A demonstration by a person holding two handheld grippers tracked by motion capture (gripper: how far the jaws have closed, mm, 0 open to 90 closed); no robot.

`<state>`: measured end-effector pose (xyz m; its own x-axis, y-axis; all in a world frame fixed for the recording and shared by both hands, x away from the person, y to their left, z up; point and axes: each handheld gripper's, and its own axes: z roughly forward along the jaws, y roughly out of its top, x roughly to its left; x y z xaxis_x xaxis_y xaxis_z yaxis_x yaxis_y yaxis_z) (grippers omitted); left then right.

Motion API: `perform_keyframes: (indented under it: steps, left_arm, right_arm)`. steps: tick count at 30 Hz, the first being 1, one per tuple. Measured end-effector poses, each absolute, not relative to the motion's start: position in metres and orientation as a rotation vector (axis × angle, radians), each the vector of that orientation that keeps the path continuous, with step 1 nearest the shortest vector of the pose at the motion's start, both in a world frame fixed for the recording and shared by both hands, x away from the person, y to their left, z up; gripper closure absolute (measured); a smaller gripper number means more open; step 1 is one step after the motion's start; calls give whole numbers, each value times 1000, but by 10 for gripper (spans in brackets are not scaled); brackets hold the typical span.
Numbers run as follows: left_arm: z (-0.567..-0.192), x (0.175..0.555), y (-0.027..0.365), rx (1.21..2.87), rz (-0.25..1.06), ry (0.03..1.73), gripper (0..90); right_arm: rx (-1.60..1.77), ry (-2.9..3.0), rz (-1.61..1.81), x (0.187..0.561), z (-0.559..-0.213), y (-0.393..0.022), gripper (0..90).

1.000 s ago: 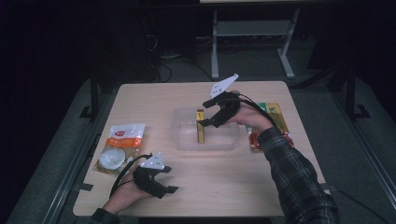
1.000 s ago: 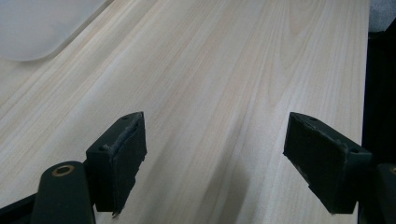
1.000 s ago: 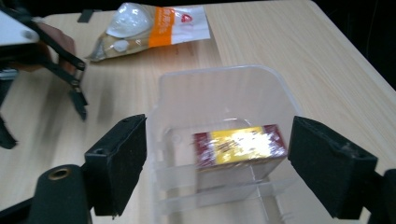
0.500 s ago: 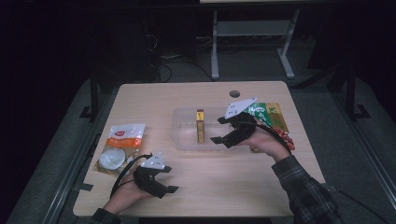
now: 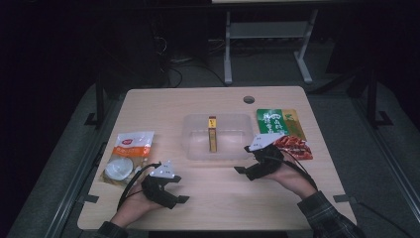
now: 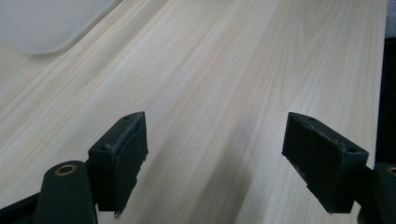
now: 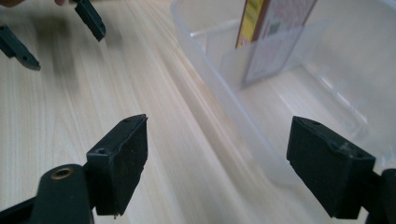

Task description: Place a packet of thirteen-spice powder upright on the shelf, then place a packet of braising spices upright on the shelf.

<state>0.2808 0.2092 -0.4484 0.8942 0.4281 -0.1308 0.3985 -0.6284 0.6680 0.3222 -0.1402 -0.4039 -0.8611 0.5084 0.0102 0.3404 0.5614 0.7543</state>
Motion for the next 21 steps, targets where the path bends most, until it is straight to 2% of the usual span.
perform_keyframes:
  steps: [10,21]
  left_arm:
    - [-445,283,215,2302,74,657,222]
    - [-425,292,238,2257,188,771,222]
  right_arm:
    - [829,2542,1200,289,-428,-170,206]
    - [954,2492,1207,272,-440,-203,192]
